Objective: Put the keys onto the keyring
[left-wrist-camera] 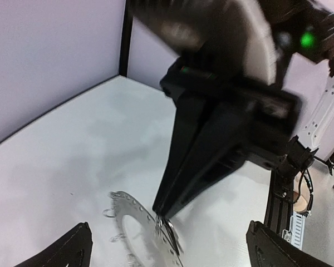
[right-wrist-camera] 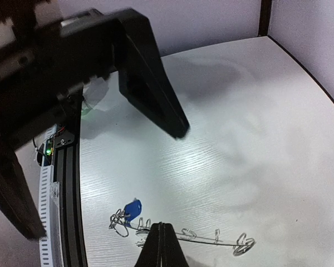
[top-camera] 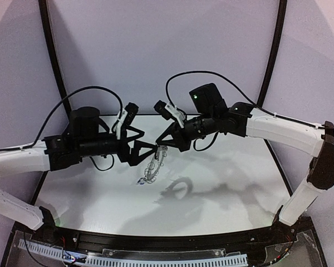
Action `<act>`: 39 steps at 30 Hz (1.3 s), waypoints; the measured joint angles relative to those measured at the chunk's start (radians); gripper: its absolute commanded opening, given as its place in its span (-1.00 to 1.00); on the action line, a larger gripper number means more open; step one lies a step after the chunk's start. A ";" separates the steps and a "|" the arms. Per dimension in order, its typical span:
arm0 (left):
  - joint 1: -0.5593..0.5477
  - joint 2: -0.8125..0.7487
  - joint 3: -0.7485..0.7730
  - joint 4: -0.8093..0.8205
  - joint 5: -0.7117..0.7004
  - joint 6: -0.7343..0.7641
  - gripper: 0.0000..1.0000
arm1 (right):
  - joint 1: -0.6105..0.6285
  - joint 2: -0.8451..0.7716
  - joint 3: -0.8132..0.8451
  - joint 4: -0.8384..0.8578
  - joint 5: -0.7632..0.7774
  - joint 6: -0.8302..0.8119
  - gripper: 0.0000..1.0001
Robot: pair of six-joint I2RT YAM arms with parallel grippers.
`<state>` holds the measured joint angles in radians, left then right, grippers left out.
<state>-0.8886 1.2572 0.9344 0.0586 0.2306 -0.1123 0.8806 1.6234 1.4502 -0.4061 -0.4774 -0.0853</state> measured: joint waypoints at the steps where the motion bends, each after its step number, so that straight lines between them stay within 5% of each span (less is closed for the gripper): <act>1: 0.000 -0.022 -0.005 -0.003 -0.004 0.005 0.97 | -0.004 -0.001 0.000 -0.006 -0.004 -0.008 -1.00; 10: -0.002 -0.238 -0.162 0.052 -0.259 0.025 0.98 | -0.022 -0.048 -0.001 -0.109 -0.148 -0.167 -1.00; 17: -0.002 -0.182 -0.142 0.032 -0.311 0.135 0.98 | -0.022 -0.062 0.009 -0.209 -0.259 -0.267 -1.00; 29: -0.002 0.000 0.082 -0.167 0.129 0.442 0.97 | -0.014 -0.031 0.122 -0.412 -0.366 -0.434 -1.00; 39: 0.010 0.169 0.309 -0.381 0.379 0.596 0.69 | 0.000 0.002 0.168 -0.516 -0.374 -0.521 -1.00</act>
<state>-0.8783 1.4261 1.2430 -0.3222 0.6098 0.4835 0.8803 1.6249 1.6184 -0.9218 -0.8516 -0.6060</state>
